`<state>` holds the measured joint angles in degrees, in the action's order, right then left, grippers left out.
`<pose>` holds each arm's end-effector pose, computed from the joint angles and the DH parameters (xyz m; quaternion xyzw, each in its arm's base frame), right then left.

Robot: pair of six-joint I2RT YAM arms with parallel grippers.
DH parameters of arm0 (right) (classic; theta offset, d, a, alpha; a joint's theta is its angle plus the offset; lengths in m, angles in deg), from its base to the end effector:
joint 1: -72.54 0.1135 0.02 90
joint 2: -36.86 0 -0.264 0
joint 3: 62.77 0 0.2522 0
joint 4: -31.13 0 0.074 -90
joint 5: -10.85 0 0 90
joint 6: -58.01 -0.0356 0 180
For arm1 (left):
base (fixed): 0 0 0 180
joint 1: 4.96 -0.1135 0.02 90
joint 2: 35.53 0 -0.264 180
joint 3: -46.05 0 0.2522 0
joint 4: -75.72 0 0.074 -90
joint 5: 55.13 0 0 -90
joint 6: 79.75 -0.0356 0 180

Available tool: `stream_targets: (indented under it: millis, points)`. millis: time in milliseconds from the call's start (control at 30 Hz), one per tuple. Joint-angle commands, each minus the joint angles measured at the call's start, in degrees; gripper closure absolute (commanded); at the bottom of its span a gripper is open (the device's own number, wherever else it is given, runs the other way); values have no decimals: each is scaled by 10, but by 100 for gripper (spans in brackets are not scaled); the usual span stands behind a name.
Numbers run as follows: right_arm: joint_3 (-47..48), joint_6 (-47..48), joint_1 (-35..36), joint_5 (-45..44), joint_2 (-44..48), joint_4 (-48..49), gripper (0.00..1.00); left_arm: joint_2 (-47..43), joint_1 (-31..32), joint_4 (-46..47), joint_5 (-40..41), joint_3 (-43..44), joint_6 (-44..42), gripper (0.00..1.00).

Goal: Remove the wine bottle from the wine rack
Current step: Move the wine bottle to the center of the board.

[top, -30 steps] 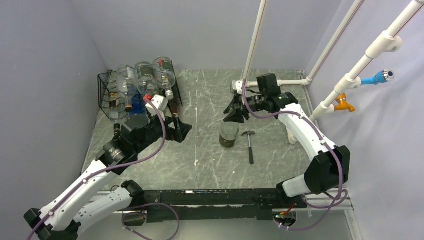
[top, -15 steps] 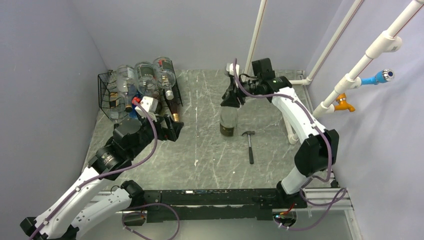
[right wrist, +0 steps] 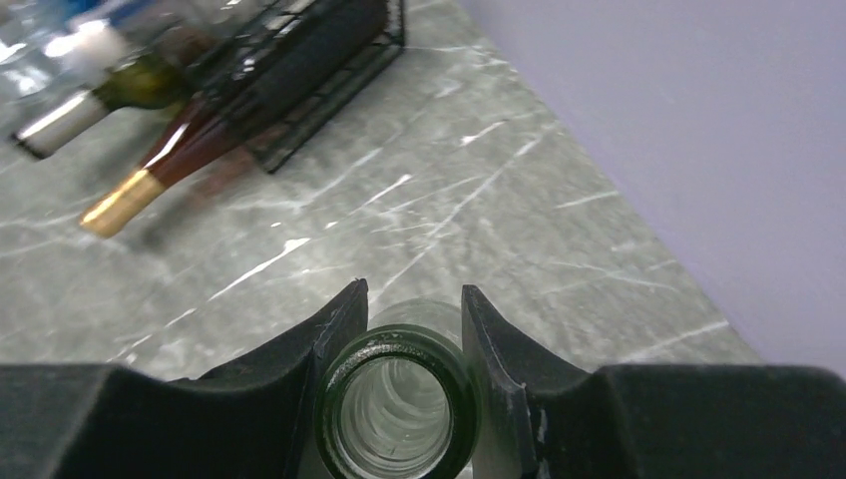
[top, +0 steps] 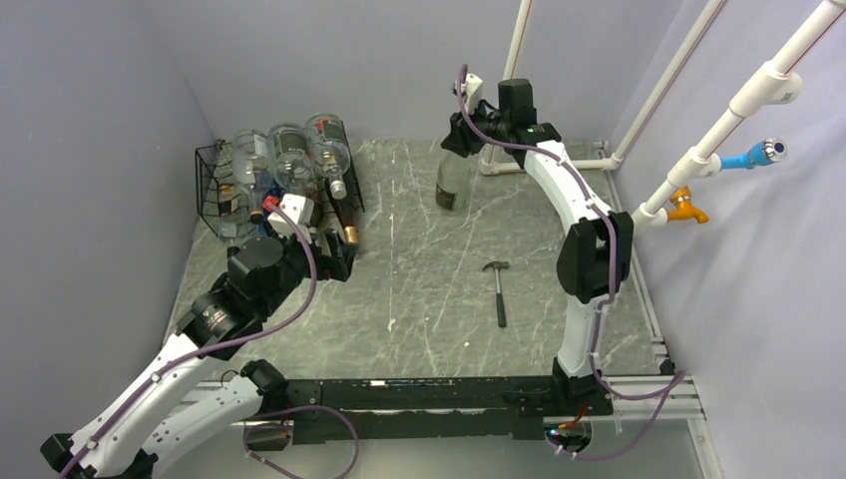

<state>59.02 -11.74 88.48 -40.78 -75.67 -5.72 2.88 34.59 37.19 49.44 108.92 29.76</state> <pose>0.4366 0.1477 0.3507 -0.4127 0.7150 0.2625 0.4996 0.1197 -0.0873 0.3556 0.0592 0.7837 -0.2138 0.5802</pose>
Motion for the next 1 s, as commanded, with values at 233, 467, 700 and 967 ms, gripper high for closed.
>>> stream_targets:
  millis: [233,467,700,967]
  points:
    - [119,-94,-3,-141,-48,177,100,4,-4,9,34,4,-20,1]
    - [107,-104,-3,-155,-53,188,70,11,-5,12,28,5,-20,0]
    - [93,-109,-3,-142,-36,181,36,5,-4,9,19,3,-10,0]
    - [99,-105,-4,-129,-5,153,13,-12,-5,6,2,-1,0,0]
